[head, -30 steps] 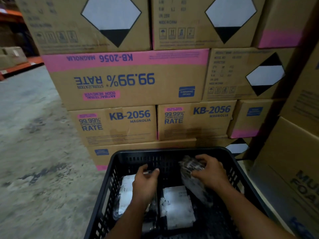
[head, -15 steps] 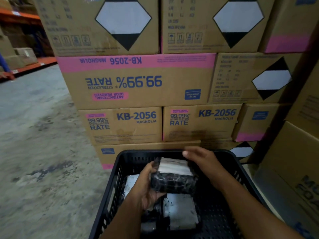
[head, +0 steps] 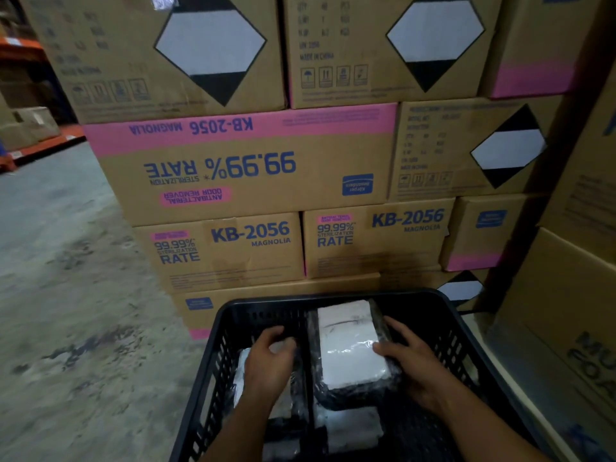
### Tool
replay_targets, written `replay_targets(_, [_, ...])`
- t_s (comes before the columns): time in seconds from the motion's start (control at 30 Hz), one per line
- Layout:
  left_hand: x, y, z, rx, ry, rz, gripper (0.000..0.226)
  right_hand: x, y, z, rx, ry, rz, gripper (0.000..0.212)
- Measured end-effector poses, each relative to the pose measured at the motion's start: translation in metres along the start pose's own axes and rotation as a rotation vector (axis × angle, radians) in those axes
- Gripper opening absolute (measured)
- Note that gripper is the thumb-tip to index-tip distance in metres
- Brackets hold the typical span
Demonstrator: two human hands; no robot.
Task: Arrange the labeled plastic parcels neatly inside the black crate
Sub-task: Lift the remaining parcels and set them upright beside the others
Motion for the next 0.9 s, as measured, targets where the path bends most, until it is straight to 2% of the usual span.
replay_targets(0.1, [0.035,0.004,-0.001,0.077,0.597,-0.076,0.067,-0.015,0.002,-0.008,-0.056,-0.075,0.056,0.076])
replay_targets(0.17, [0.058,0.004,0.003,0.203,0.819,-0.151,0.077,-0.023,0.004,-0.010,-0.056,-0.123,0.091,0.077])
replay_targets(0.23, [0.071,0.005,0.006,0.248,0.826,-0.180,0.080,-0.032,0.011,-0.009,-0.043,-0.185,0.136,0.077])
replay_targets(0.37, [0.084,0.014,0.007,0.214,0.796,-0.200,0.078,-0.062,0.027,0.004,-0.008,-0.269,0.250,0.078])
replay_targets(0.5, [0.093,0.015,0.010,0.190,0.783,-0.186,0.075,-0.086,0.033,0.005,-0.022,-0.526,0.258,0.071])
replay_targets(0.67, [0.093,0.017,0.008,0.208,0.744,-0.184,0.074,-0.085,0.035,0.003,-0.035,-0.701,0.274,0.068])
replay_targets(0.8, [0.092,0.015,0.006,0.219,0.740,-0.168,0.077,-0.072,0.025,0.006,-0.084,-0.988,0.278,0.077])
replay_targets(0.9, [0.088,0.010,0.002,0.199,0.751,-0.119,0.079,-0.054,0.016,0.007,-0.063,-1.003,0.174,0.071])
Point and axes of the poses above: each hand's wrist, its own y-axis towards the middle knuckle, its own z-axis out of the palm, x = y × z, the point moved 3 cm from there along y, towards the middle knuckle, and after that the axes turned 11 degrees about x, right-handed, at the moved point
